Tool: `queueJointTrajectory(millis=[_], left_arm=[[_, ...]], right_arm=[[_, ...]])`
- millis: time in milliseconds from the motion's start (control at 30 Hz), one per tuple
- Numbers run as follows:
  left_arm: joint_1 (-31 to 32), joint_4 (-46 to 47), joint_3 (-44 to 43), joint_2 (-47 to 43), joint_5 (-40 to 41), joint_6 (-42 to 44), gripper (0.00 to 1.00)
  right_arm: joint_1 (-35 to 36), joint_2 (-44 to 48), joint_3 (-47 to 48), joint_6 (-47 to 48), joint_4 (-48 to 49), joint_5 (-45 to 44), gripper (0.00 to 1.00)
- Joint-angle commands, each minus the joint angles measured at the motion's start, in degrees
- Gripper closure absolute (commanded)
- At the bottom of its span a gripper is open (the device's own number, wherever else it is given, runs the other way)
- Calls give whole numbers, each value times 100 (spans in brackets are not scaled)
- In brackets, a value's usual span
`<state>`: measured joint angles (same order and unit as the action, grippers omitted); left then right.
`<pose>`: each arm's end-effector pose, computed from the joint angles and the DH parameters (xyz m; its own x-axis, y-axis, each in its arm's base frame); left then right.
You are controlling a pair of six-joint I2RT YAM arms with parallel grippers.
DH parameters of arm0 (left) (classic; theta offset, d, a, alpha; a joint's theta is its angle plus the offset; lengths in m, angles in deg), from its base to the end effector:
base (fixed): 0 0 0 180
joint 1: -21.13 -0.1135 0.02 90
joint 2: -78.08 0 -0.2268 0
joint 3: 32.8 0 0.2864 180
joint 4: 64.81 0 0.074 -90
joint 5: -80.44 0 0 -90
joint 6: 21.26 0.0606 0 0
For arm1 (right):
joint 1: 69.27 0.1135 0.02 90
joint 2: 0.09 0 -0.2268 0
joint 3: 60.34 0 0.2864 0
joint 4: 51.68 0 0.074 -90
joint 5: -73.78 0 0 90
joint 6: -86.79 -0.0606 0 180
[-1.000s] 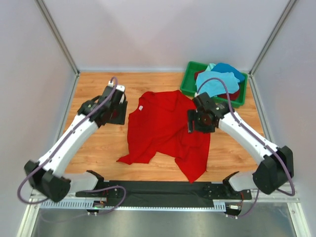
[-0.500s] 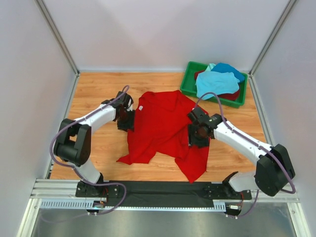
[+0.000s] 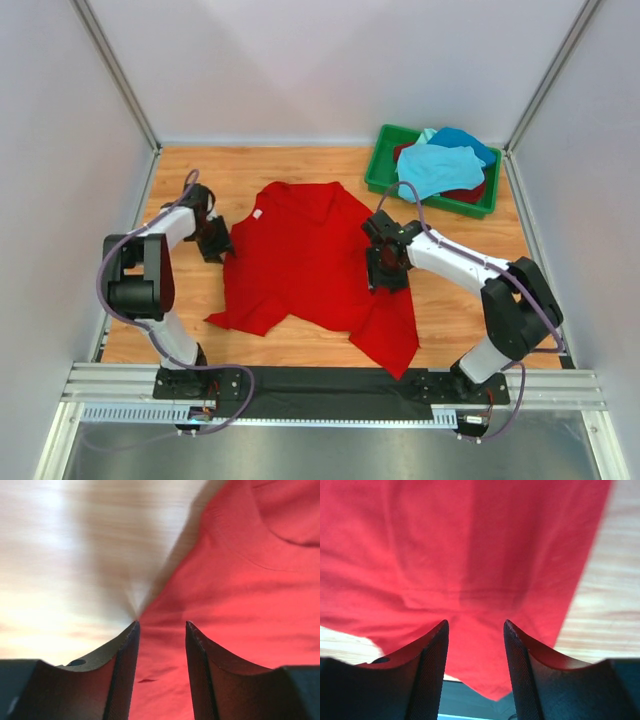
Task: Fold and stack the t-shirts
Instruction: Flatten the tshirt out
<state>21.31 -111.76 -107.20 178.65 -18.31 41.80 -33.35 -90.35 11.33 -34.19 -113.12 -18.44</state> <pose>0.3575 -0.0103 0.0820 -0.8745 -0.4450 -0.1929 -0.3914 0.8823 -0.2613 0.2571 0.1834 0.1165 -0.9828 -0.0768 -0.1681 -0.0874 0.9946 0.0564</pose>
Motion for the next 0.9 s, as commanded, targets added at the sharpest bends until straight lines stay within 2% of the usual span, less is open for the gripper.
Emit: queueJointTrajectory(millis=[0, 100, 200, 300, 433, 600, 700, 833, 867], left_arm=[[-378, -206, 323, -713, 628, 92, 50], [-370, -443, 403, -1687, 507, 145, 51], [-178, -487, 508, -2277, 462, 154, 51], [209, -322, 570, -2402, 341, 171, 51], [263, -101, 491, -1745, -293, -100, 59], [263, 460, 325, -849, -636, -505, 60], [254, 375, 79, -304, -514, -742, 58], [105, 40, -133, 6, 83, -1137, 58], [61, 57, -107, -11, 232, -1190, 58]], right_arm=[[152, -237, 555, 171, 136, 55, 50], [275, -308, 626, 40, -5, 72, 49], [310, -194, 355, -65, 161, 134, 48], [319, -264, 256, -40, 337, 143, 47], [310, -693, 590, 109, 442, -94, 46], [319, -1475, 1258, 391, 531, -498, 45], [310, -2045, 1715, 680, 671, -770, 44], [275, -3022, 2514, 1111, 725, -1122, 44], [258, -3224, 3046, 1225, 681, -1210, 43]])
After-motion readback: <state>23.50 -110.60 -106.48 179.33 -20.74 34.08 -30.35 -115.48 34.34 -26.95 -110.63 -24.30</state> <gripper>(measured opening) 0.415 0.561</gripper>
